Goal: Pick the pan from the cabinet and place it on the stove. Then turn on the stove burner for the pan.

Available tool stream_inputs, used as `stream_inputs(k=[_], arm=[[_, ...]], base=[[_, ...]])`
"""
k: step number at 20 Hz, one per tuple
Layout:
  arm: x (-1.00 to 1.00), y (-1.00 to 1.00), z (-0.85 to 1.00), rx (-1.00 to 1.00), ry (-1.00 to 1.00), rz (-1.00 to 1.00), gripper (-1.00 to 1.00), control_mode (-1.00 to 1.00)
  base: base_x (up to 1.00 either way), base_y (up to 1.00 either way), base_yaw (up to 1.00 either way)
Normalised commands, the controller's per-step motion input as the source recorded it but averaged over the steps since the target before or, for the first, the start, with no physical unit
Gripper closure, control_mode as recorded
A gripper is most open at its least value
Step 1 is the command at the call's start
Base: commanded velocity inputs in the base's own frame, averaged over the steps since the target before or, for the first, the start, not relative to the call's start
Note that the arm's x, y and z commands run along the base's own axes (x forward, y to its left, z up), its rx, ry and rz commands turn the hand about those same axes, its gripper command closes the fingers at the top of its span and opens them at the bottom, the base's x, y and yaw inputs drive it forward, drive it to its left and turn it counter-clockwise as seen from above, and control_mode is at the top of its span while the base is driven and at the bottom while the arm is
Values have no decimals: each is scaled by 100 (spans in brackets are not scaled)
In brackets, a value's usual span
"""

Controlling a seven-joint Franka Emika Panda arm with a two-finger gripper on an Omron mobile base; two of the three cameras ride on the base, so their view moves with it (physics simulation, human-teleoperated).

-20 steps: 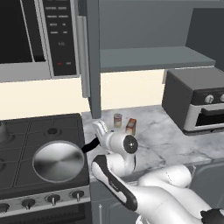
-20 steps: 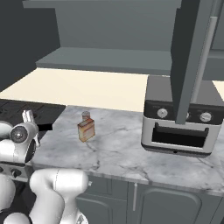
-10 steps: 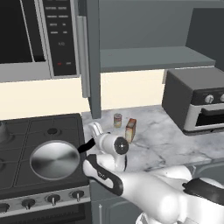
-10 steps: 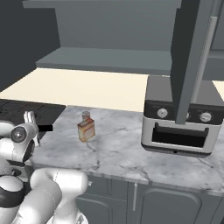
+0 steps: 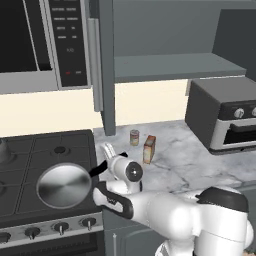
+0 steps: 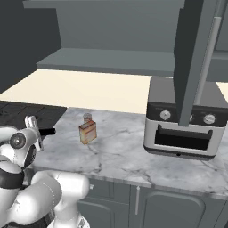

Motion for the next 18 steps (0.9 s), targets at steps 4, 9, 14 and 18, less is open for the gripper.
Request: stream_inputs(k=[4, 9, 14, 18], arm=[[0, 11, 0, -9, 0, -9, 100, -100], [0, 11, 12, -8, -1, -9, 100, -100], [0, 17, 25, -7, 0, -9, 100, -100], [0, 28, 20, -8, 0, -9, 100, -100]], base=[[0, 0, 0], [0, 0, 0], [0, 0, 0], [0, 0, 0]])
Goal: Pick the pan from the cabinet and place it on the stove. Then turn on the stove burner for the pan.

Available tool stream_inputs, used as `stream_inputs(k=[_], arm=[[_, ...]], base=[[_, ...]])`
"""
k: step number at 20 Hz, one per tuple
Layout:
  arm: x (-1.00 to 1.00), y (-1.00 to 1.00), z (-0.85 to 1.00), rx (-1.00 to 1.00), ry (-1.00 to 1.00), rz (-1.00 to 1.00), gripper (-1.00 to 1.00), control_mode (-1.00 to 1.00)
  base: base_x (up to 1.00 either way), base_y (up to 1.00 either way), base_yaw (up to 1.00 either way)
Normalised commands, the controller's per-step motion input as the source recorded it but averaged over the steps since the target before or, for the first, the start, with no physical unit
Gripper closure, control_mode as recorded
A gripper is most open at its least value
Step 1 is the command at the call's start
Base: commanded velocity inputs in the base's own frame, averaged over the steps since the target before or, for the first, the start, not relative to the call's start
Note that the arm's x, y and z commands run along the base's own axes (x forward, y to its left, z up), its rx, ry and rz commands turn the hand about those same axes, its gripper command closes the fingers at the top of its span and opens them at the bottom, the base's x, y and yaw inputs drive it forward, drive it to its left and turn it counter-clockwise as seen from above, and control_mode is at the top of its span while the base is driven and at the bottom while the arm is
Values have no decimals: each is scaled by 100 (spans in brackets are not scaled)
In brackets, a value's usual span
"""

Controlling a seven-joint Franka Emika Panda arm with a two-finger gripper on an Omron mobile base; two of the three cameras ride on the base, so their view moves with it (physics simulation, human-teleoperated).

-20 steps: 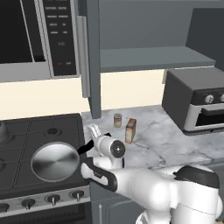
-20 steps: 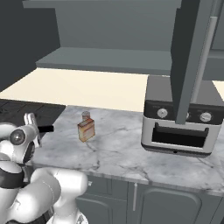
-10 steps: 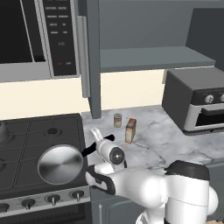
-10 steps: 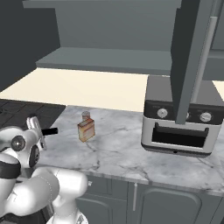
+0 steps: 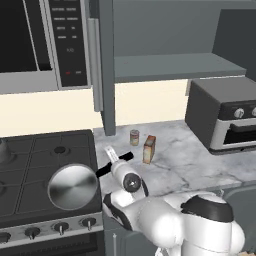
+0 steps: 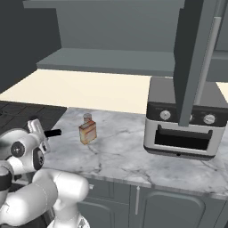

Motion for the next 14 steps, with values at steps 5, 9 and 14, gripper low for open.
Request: stream_inputs(k=[5, 9, 14], arm=[[1, 39, 11, -8, 1, -8, 100, -100], [8, 49, 1, -6, 4, -9, 100, -100], [14, 37, 0, 0, 0, -7, 100, -100]], base=[[0, 0, 0], [0, 0, 0], [0, 0, 0]])
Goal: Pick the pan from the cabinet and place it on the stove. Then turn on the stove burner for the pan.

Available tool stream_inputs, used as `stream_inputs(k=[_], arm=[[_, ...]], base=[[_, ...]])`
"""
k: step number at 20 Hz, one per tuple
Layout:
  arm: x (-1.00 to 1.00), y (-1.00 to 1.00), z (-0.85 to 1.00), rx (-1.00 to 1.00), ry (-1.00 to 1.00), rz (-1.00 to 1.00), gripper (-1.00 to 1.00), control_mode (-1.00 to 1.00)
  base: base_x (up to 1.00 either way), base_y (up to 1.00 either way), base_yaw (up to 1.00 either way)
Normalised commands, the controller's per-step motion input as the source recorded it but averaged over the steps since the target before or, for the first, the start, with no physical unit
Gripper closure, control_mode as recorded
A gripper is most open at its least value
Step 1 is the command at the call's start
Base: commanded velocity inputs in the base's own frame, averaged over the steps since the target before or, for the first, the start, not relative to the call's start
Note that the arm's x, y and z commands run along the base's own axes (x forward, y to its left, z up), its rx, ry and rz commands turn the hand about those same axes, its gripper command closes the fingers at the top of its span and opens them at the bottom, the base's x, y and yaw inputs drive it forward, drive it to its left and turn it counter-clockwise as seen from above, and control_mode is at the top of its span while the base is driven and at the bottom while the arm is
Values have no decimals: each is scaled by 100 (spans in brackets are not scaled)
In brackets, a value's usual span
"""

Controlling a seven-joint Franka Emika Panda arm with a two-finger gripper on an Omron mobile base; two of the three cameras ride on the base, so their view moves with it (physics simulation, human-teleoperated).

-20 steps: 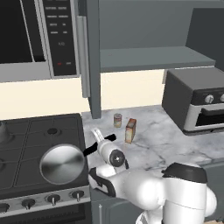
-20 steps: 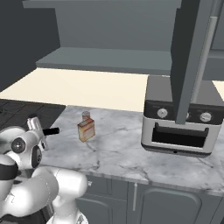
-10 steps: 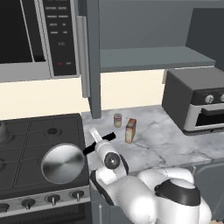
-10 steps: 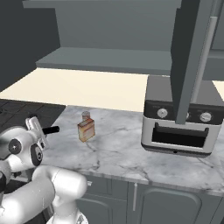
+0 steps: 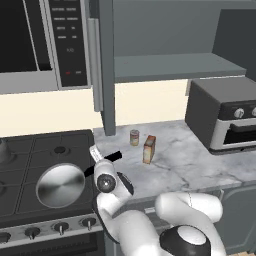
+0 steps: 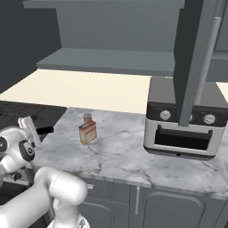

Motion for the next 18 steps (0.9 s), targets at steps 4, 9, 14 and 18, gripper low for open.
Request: stream_inputs(k=[4, 9, 14, 18], arm=[[11, 17, -10, 0, 0, -5, 100, -100], [3, 1, -21, 0, -1, -4, 100, -100], [10, 1, -12, 0, 0, -4, 100, -100], [10, 4, -1, -3, 0, -5, 100, -100]], base=[[0, 0, 0], [0, 0, 0], [0, 0, 0], [0, 0, 0]])
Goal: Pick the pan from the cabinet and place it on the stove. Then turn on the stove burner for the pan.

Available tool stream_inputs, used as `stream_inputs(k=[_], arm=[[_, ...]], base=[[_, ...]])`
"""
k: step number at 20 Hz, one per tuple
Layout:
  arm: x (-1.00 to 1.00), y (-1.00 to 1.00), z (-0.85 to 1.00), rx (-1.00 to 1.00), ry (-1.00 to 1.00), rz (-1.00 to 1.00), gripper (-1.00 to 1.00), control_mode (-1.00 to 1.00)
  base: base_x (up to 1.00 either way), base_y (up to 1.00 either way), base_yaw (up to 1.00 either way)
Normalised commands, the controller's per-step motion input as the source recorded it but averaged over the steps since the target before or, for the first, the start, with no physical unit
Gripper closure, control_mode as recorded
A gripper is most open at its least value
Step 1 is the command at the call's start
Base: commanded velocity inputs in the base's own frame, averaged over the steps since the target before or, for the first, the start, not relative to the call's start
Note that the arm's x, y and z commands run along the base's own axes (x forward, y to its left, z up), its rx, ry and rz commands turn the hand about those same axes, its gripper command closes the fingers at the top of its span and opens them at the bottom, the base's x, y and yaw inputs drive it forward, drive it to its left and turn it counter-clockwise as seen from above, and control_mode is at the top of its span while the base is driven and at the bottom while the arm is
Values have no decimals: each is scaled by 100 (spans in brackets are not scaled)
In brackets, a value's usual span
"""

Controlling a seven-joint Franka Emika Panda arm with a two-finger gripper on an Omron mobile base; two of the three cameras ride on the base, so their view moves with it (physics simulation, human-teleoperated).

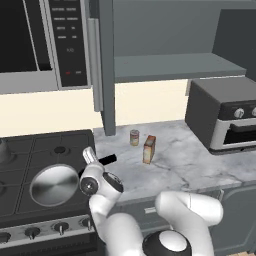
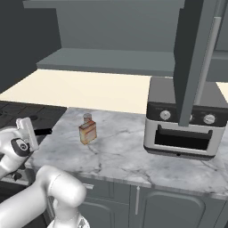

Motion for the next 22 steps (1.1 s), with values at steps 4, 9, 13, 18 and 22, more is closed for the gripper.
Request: stream_inputs(k=[4, 9, 13, 18, 22], arm=[[7, 0, -5, -8, 2, -10, 100, -100], [7, 2, -9, -10, 1, -13, 100, -100], [12, 13, -10, -10, 0, -15, 100, -100], [17, 18, -12, -11, 0, -16, 100, -100], [18, 18, -23, -13, 0, -15, 100, -100]], base=[[0, 0, 0], [0, 0, 0], [0, 0, 0], [0, 0, 0], [0, 0, 0]])
